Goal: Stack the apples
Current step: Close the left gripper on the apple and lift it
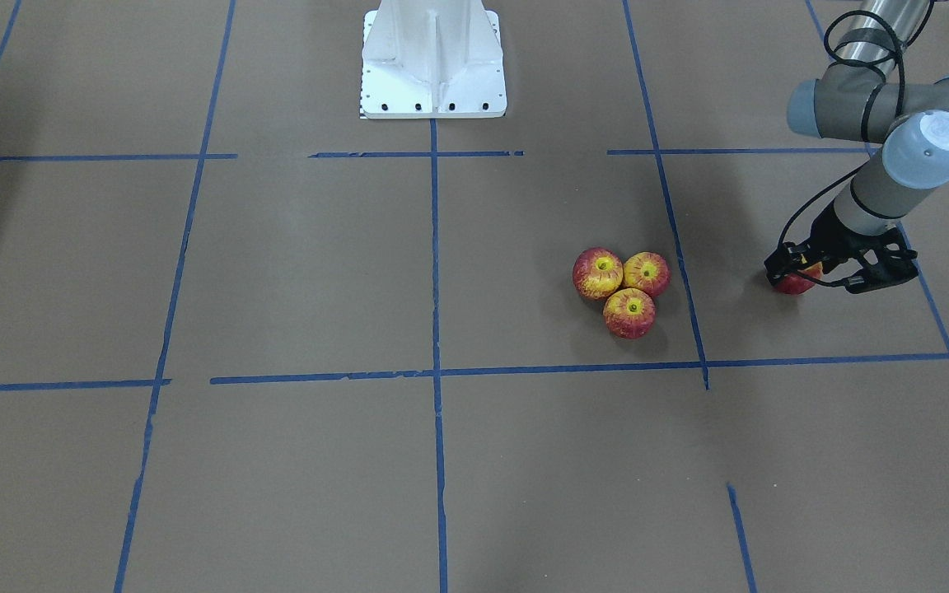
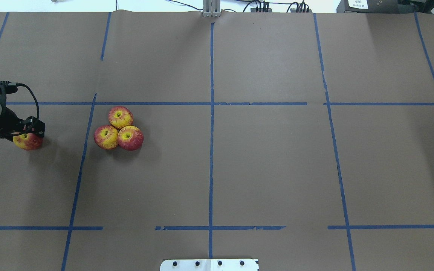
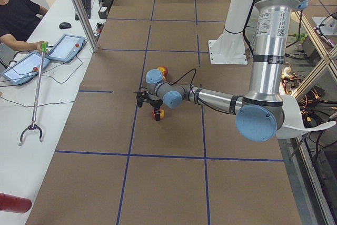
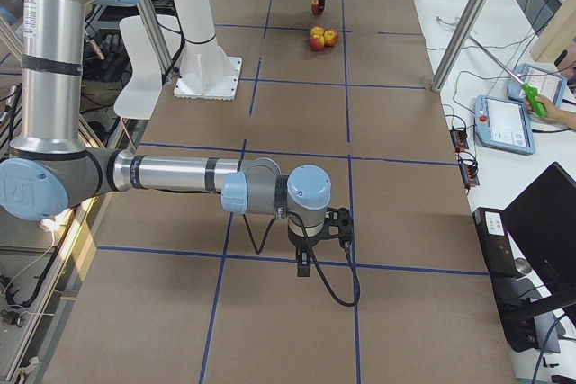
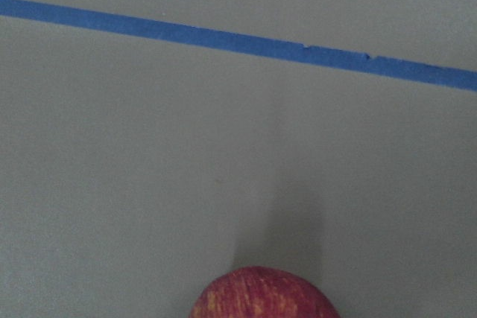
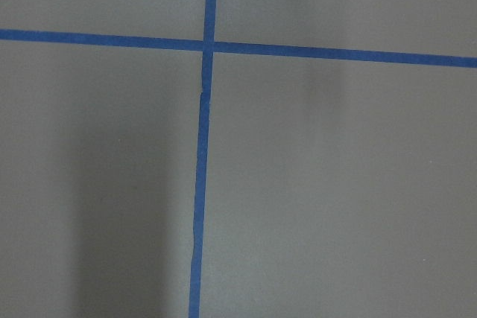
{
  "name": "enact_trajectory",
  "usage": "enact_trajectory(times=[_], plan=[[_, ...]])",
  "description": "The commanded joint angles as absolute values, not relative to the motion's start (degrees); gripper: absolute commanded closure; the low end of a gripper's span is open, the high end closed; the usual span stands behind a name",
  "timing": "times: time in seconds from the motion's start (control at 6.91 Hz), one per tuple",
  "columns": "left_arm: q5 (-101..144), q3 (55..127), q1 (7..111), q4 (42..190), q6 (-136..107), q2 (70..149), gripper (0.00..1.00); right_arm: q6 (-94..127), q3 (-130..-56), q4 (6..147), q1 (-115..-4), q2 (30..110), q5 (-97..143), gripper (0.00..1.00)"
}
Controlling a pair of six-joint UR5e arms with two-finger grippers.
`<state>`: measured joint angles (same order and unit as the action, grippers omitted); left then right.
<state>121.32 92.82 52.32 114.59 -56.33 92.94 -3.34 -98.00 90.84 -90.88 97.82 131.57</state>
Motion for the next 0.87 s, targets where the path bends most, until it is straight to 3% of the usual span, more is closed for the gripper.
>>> enact_trajectory(times=[0.0,0.14,0.43,0.72], plan=[[121.73,92.64,51.77,114.09,-56.51,93.16,0.68,-3.34,-98.00,90.79,-90.88,97.82,131.49,0.00],[121.90,94.29,51.94,113.73,-56.69,93.16,1.00,-3.34,-98.00,90.79,-90.88,97.82,131.48,0.00],[125.56,102.88,52.03,113.82,-63.23,93.60,1.00,-3.34,-98.00,90.79,-90.88,97.82,131.57,0.00],[125.51,105.73,51.77,113.47,-74.04,99.10,1.00,-3.34,-98.00,90.88,-90.88,97.82,131.49,0.00]])
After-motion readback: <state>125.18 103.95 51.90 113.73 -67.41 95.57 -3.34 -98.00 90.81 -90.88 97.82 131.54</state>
